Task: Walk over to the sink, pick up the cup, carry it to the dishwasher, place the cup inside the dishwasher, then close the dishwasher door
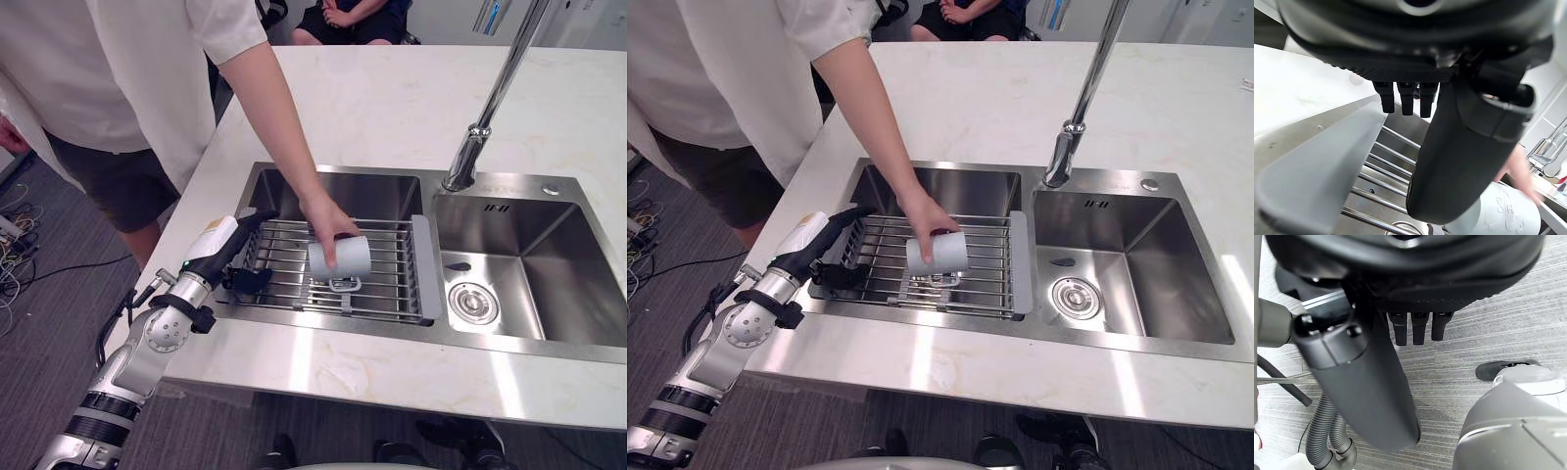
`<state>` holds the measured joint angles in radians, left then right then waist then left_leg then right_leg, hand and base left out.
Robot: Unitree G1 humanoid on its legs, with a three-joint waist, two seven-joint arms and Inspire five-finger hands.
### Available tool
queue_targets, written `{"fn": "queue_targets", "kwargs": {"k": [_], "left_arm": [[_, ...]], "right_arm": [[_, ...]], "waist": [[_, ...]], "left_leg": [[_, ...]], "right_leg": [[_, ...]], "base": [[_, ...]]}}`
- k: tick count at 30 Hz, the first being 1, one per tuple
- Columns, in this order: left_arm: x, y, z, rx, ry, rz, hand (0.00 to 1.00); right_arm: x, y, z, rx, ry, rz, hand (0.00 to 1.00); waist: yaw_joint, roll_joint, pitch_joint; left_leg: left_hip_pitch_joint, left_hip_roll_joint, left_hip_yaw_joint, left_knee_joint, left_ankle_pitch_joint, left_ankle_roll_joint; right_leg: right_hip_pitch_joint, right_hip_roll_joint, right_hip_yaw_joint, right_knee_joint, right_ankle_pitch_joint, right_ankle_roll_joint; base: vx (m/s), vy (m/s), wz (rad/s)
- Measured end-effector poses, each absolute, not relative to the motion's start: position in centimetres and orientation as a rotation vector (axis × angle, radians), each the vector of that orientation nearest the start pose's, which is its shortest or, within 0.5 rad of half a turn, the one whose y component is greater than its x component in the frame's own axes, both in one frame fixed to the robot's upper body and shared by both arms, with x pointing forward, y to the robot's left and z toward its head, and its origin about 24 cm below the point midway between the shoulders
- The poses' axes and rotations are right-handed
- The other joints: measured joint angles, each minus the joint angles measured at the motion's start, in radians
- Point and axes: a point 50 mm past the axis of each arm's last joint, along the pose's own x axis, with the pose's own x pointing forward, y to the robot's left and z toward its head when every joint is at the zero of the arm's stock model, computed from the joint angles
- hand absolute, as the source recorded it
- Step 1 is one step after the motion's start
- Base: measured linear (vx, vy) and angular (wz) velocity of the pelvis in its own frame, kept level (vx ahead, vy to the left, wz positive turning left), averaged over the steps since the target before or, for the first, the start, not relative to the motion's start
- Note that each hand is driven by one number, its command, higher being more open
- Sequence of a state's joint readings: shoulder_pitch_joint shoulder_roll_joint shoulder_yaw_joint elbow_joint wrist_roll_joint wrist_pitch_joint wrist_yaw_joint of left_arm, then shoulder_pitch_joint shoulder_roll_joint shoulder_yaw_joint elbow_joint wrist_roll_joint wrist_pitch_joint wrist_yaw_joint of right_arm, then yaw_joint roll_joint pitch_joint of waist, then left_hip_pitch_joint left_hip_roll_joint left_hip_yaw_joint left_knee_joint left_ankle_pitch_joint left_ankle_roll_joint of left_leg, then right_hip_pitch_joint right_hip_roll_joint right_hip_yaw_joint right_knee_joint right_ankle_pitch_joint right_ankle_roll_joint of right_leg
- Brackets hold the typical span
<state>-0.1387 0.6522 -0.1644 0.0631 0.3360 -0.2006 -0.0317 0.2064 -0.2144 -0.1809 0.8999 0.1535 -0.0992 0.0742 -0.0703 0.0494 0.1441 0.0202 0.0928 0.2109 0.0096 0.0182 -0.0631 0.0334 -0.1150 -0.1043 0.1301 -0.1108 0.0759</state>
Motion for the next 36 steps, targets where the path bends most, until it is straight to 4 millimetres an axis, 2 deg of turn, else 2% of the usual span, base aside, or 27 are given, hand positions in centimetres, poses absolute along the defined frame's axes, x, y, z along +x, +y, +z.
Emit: {"fn": "queue_targets", "kwargs": {"k": [5,9,18,22,27,33,36], "left_arm": [[27.3,21.4,9.3,0.987,-0.217,-0.255,0.90],[26.7,20.7,9.2,0.960,-0.239,-0.263,0.90],[25.6,17.4,9.5,0.778,-0.328,-0.253,0.90],[25.1,14.8,9.2,0.700,-0.360,-0.304,0.90],[24.8,12.5,8.6,0.619,-0.357,-0.334,0.90],[24.8,11.7,7.9,0.652,-0.333,-0.346,0.90],[25.2,12.0,6.6,0.721,-0.277,-0.347,0.90]], "right_arm": [[8.0,-25.0,-14.2,0.050,0.956,-0.304,0.90],[7.4,-24.8,-14.5,0.037,0.985,-0.292,0.90],[7.3,-24.6,-14.6,0.028,0.995,-0.284,0.90],[7.8,-24.2,-14.6,0.031,0.986,-0.269,0.90],[7.8,-23.8,-14.7,0.036,0.991,-0.263,0.90],[7.4,-23.7,-14.9,0.036,1.006,-0.272,0.90],[7.4,-23.6,-14.9,0.039,1.009,-0.274,0.90]], "waist": [[0.003,0.000,-0.004],[0.003,0.000,-0.027],[0.002,-0.002,-0.030],[0.002,-0.002,-0.030],[-0.002,-0.002,-0.030],[-0.006,-0.003,-0.030],[-0.016,-0.004,-0.030]], "left_leg": [[0.009,-0.004,0.009,-0.014,0.014,0.007],[0.018,-0.008,0.010,-0.045,0.032,0.009],[0.032,-0.013,-0.002,-0.073,0.046,0.010],[0.035,-0.014,-0.007,-0.075,0.046,0.010],[0.045,-0.013,-0.006,-0.076,0.046,0.010],[0.053,-0.012,0.003,-0.078,0.046,0.009],[0.053,-0.010,0.011,-0.079,0.046,0.009]], "right_leg": [[0.002,-0.002,0.011,-0.017,0.020,0.007],[0.002,-0.002,0.012,-0.037,0.033,0.013],[0.019,-0.002,-0.003,-0.050,0.039,0.015],[0.028,-0.002,-0.008,-0.056,0.039,0.015],[0.037,-0.002,-0.007,-0.056,0.039,0.014],[0.037,-0.001,0.003,-0.054,0.039,0.014],[0.031,0.001,0.011,-0.055,0.039,0.014]], "base": [[-0.06,0.025,-0.06],[-0.06,0.011,-0.02],[0.01,-0.004,0.04],[0.02,-0.004,0.04],[0.00,0.000,0.00],[-0.02,0.000,-0.05],[-0.01,-0.001,-0.07]]}}
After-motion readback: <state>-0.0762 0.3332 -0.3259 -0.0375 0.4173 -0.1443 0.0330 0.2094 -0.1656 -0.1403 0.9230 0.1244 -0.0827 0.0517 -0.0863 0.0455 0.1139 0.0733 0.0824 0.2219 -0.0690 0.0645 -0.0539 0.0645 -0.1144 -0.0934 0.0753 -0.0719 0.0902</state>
